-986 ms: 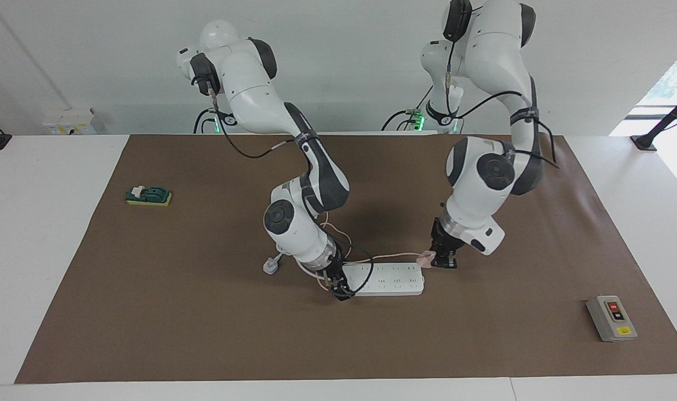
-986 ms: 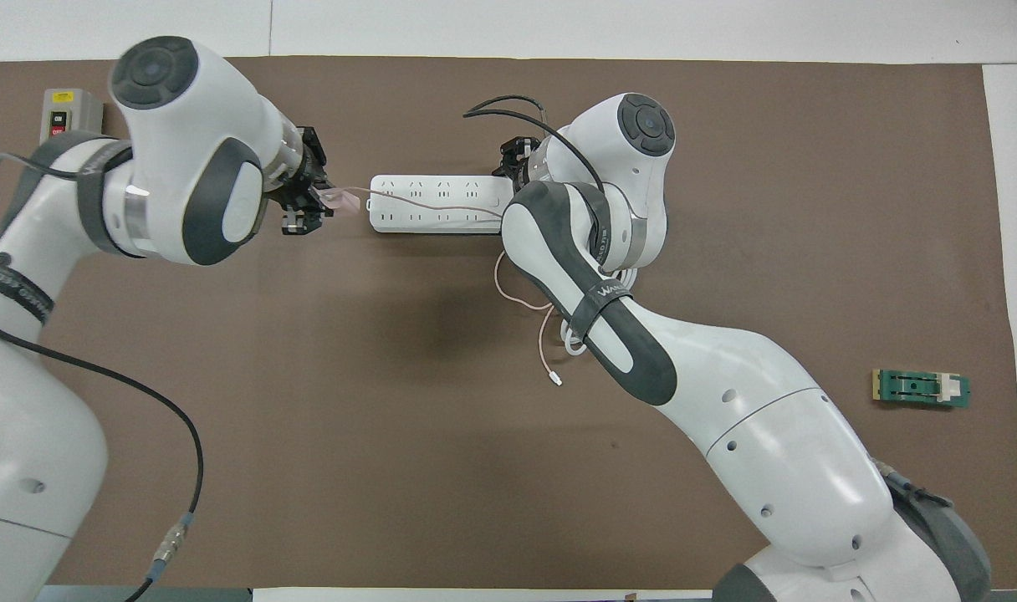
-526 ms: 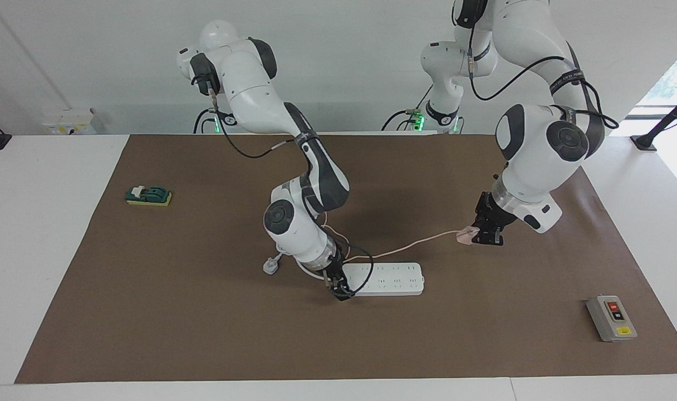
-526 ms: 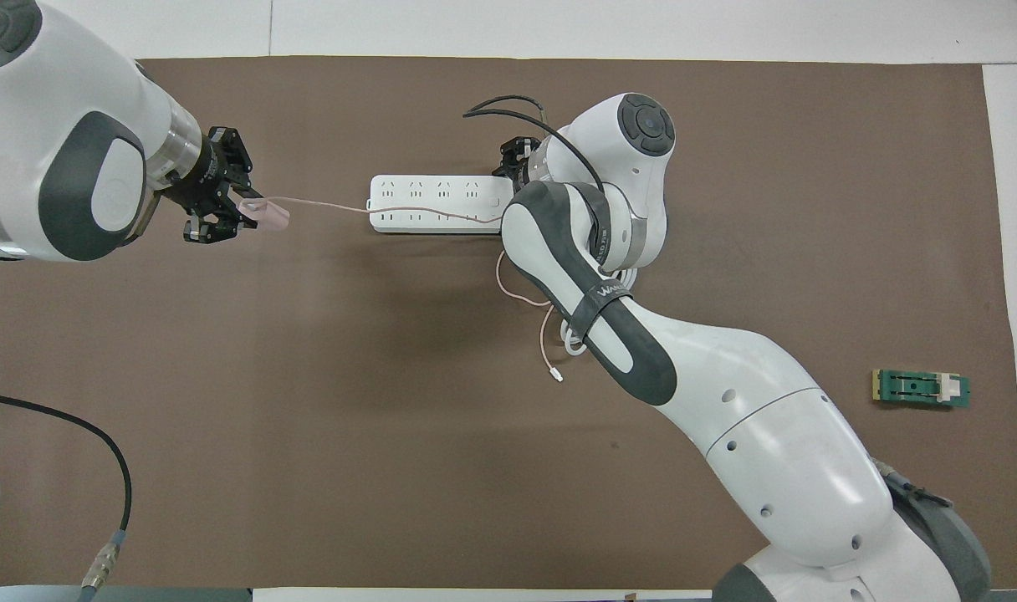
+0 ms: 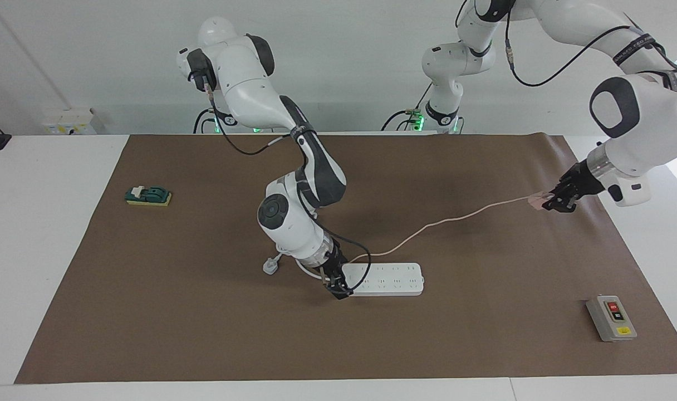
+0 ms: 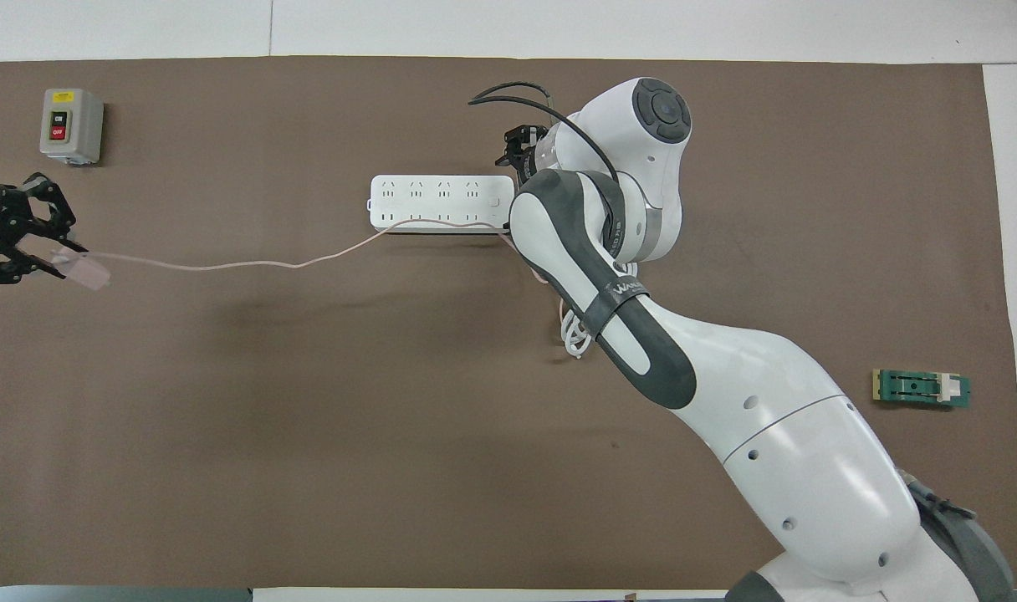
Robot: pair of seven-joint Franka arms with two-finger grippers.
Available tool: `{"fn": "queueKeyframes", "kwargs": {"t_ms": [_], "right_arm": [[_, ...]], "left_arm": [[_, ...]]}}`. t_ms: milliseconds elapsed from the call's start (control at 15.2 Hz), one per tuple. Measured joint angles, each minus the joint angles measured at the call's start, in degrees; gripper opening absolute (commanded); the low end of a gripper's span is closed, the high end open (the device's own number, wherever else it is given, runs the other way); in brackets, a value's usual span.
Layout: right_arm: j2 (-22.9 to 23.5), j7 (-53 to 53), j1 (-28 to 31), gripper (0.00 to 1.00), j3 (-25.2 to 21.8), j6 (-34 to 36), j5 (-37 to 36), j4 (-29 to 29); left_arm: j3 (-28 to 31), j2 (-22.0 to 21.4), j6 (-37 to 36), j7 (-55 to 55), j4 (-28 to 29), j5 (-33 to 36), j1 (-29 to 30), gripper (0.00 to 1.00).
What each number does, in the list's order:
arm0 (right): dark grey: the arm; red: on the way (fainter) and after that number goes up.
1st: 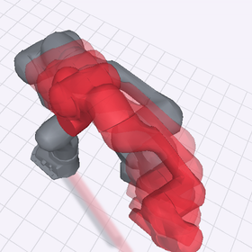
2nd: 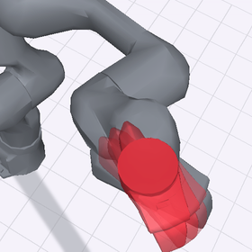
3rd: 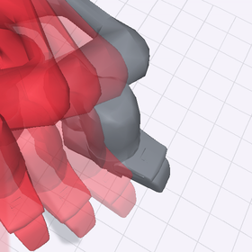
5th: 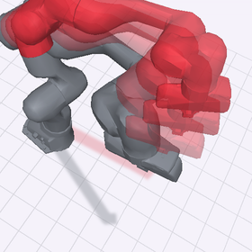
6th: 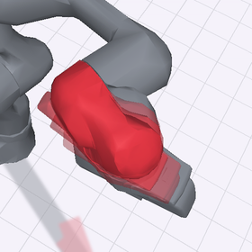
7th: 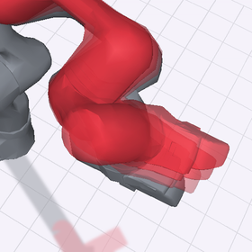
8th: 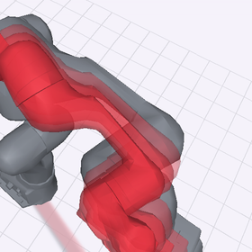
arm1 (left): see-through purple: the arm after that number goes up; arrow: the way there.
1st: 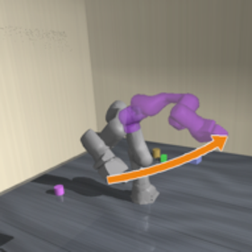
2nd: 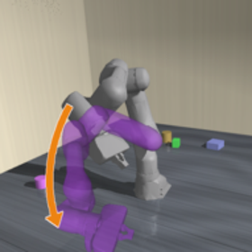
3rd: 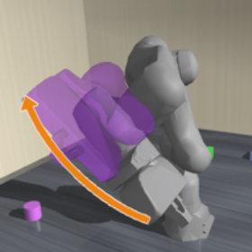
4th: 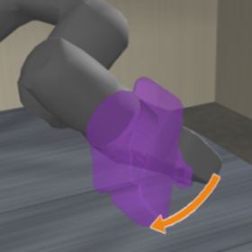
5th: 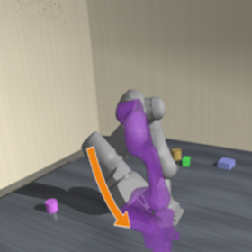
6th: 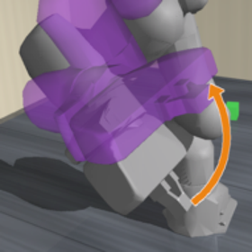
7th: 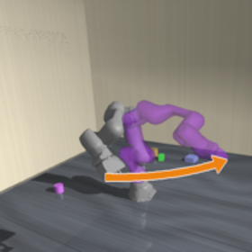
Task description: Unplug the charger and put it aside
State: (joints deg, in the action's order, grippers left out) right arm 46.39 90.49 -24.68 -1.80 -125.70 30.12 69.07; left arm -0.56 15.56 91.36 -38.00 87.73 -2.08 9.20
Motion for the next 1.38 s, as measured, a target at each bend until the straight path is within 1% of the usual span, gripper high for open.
{"fn": "queueKeyframes", "kwargs": {"t_ms": [131,197,263,329,394,460,526,657,855,986,1183,1381], "right_arm": [[-2.4,0.0,0.6,1.00,-0.3,2.3,0.0,0.0],[-3.6,-0.2,1.0,1.00,-0.4,3.6,-0.1,0.0],[-4.8,-0.8,1.6,1.00,-0.6,5.4,-0.2,0.0],[-7.2,-4.5,3.0,1.00,-1.3,9.5,-1.2,0.1],[-8.3,-9.0,3.6,1.00,-1.9,12.3,-2.5,0.2],[-9.7,-13.2,4.6,1.00,-2.6,14.7,-3.1,0.7],[-11.4,-17.6,6.0,1.00,-3.2,16.8,-3.4,1.3],[-15.0,-26.5,9.4,1.00,-3.9,21.7,-5.3,2.5],[-19.8,-40.6,13.8,1.00,-4.2,28.8,-11.6,3.6],[-22.3,-49.4,15.7,1.00,-4.2,32.2,-16.1,4.1],[-25.0,-62.9,18.1,1.00,-4.3,34.8,-23.1,4.6],[-27.5,-73.5,19.5,1.00,-4.3,35.7,-27.5,5.3]], "left_arm": [[0.1,-0.2,0.2,10.7,0.9,0.4,4.1,0.00],[0.1,-0.4,0.9,14.2,1.8,0.4,5.4,0.00],[0.1,-0.8,2.3,16.3,3.1,0.4,6.0,0.00],[-0.9,-1.8,4.5,17.2,6.0,0.4,5.7,0.00],[-1.1,-2.1,4.9,17.2,6.6,0.4,5.1,0.00],[-1.2,-2.3,5.3,17.2,6.9,0.4,4.3,0.69],[-1.3,-2.4,5.5,17.2,7.1,0.4,3.5,1.00],[-1.4,-2.7,5.5,17.2,7.1,0.4,2.2,1.00],[-1.5,-3.5,5.3,17.3,6.6,0.5,0.8,1.00],[-1.6,-3.9,3.5,17.6,4.9,0.6,-0.2,1.00],[-1.7,-4.7,-3.6,17.9,-0.8,0.7,-3.0,1.00],[-3.2,-6.0,-11.8,18.0,-5.9,0.7,-5.3,1.00]]}}
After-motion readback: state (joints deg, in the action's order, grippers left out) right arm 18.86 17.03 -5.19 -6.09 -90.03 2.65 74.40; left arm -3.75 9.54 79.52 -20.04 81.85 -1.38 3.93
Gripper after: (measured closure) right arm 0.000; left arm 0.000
